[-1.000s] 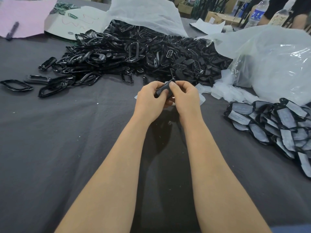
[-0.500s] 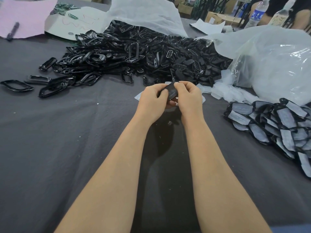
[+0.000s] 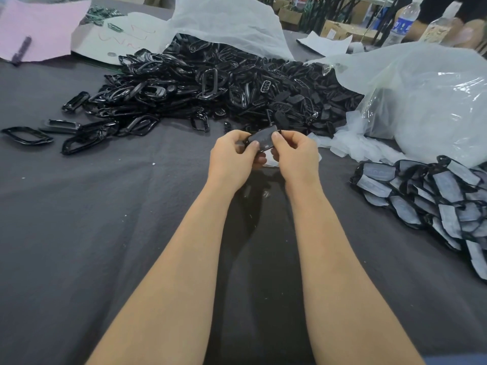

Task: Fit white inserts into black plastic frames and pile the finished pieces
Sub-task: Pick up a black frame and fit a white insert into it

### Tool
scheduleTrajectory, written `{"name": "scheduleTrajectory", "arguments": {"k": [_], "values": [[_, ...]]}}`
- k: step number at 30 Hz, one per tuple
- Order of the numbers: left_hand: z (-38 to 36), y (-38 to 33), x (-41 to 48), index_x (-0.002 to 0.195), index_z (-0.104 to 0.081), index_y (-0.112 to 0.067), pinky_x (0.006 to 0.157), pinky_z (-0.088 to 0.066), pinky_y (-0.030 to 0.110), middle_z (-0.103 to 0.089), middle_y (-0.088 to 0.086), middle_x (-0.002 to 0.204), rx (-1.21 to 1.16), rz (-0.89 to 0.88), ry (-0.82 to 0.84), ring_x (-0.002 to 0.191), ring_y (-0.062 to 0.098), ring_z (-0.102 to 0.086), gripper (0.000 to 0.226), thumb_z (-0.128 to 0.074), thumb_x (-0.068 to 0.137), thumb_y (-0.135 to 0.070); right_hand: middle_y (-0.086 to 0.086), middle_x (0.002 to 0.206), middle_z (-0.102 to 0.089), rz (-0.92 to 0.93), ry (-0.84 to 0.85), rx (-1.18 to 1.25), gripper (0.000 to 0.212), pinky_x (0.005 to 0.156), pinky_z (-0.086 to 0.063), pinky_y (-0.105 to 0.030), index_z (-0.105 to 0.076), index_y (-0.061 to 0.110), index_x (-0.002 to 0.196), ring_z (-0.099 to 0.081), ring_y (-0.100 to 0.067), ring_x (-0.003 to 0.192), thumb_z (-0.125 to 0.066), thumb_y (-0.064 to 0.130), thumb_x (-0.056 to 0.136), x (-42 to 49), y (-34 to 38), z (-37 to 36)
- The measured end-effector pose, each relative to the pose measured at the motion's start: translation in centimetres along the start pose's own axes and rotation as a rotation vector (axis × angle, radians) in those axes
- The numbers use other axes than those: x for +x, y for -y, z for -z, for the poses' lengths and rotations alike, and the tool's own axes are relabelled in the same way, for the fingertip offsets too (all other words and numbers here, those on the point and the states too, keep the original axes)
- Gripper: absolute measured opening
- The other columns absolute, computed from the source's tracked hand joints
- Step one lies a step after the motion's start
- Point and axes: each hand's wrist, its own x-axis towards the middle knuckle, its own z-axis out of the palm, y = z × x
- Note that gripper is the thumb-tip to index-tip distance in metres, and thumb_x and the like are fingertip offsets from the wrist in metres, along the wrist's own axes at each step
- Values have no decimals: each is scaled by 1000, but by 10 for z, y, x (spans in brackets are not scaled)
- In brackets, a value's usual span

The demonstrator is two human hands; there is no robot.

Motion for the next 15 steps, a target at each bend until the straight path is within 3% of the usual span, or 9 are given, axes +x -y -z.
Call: {"name": "scheduleTrajectory", "arguments": {"k": [3, 5, 8, 12, 15], "values": [[1, 1, 2, 86, -53, -29, 81, -59, 36, -69, -2, 73, 54, -13, -38, 61, 5, -67, 23, -54, 97, -8, 2, 81, -66, 7, 88, -14, 9, 80, -55, -30, -64, 15, 100, -62, -7, 72, -56, 14, 94, -1, 2, 3], [1, 2, 4, 98, -54, -23, 81, -59, 36, -68, -1, 74, 58, -19, -56, 61, 5, -65, 15, -52, 98, -8, 1, 80, -67, 38, 129, -38, 9, 81, -55, -30, -63, 16, 95, -62, -8, 73, -56, 11, 94, -2, 4, 3], [0, 2, 5, 118, -57, -11, 78, -59, 31, -66, -3, 76, 94, -48, -65, 62, 4, -64, 21, -52, 98, -9, -1, 81, -66, 40, 88, -45, 9, 82, -55, -33, -61, 16, 90, -63, -14, 77, -57, 9, 93, -3, 4, 0], [-1, 0, 2, 122, -59, -9, 85, -57, 34, -70, 2, 93, 158, -96, -63, 80, 12, -68, 28, -60, 94, -12, 1, 77, -65, 21, 41, -2, 12, 79, -55, -32, -60, 18, 86, -62, -12, 73, -58, 8, 92, -4, 4, -4], [0, 0, 3, 121, -61, -10, 89, -55, 41, -71, 5, 99, 165, -95, -85, 90, 19, -68, 28, -58, 93, -7, 0, 82, -67, 41, 73, -30, 16, 86, -56, -37, -60, 22, 82, -66, -18, 84, -61, 9, 90, -5, 3, -6]]}}
